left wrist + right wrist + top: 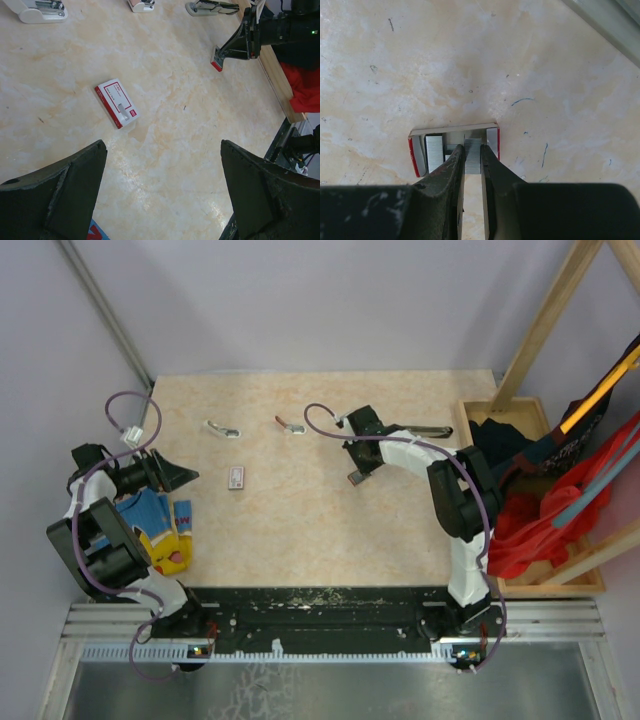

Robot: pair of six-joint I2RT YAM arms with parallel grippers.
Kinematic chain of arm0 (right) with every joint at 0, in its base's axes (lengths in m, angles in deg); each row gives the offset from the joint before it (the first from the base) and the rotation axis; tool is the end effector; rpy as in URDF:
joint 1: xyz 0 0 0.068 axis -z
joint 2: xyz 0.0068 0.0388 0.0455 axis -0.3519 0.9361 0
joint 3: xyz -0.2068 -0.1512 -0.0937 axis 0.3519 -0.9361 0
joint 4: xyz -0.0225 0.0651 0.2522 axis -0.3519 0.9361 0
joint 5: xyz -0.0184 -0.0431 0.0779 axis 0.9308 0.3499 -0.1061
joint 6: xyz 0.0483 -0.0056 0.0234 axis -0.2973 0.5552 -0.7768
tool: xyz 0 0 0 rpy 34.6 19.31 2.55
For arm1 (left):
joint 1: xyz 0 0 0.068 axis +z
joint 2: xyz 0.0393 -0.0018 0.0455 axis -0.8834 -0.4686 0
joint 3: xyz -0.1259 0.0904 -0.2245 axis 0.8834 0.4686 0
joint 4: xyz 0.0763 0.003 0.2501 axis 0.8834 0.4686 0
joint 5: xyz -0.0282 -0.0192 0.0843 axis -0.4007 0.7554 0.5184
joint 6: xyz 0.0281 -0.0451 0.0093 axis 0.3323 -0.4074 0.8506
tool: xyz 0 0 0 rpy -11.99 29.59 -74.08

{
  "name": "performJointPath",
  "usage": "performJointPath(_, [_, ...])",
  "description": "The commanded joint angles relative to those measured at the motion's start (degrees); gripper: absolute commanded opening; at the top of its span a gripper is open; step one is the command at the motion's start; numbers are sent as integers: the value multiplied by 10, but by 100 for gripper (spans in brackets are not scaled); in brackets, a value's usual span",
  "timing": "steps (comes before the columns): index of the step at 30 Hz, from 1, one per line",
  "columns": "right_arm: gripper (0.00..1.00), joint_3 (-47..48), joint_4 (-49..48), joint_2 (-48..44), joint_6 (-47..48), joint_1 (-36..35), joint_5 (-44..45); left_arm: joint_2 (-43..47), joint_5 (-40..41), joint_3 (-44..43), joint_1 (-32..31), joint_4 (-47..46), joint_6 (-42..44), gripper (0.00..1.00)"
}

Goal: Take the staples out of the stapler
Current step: Place the staple in the staple box.

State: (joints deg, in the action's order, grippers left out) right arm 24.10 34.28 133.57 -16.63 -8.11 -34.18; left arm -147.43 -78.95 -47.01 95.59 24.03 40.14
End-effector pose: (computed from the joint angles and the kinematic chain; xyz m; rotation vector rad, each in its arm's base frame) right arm 0.3647 0.1968 0.1763 -0.7385 2.5040 0.0431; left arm 0.2614 0.1322 0.2227 0.2442 1.9525 -1.0067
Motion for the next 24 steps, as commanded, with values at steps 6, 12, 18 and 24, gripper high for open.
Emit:
performJointPath(6, [12,-3,-6,-16,6,3,-9,-4,-13,-11,6,7,10,100])
performJointPath(12, [12,-4,-4,-19,6,3,-9,-4,-13,-11,6,7,10,100])
performJointPath(18, [13,-4,-7,-19,5,3,-10,-4,-13,-11,6,8,10,100])
performJointPath(24, [18,1,-5,-20,2,3,-7,-3,-13,-11,6,8,10,100])
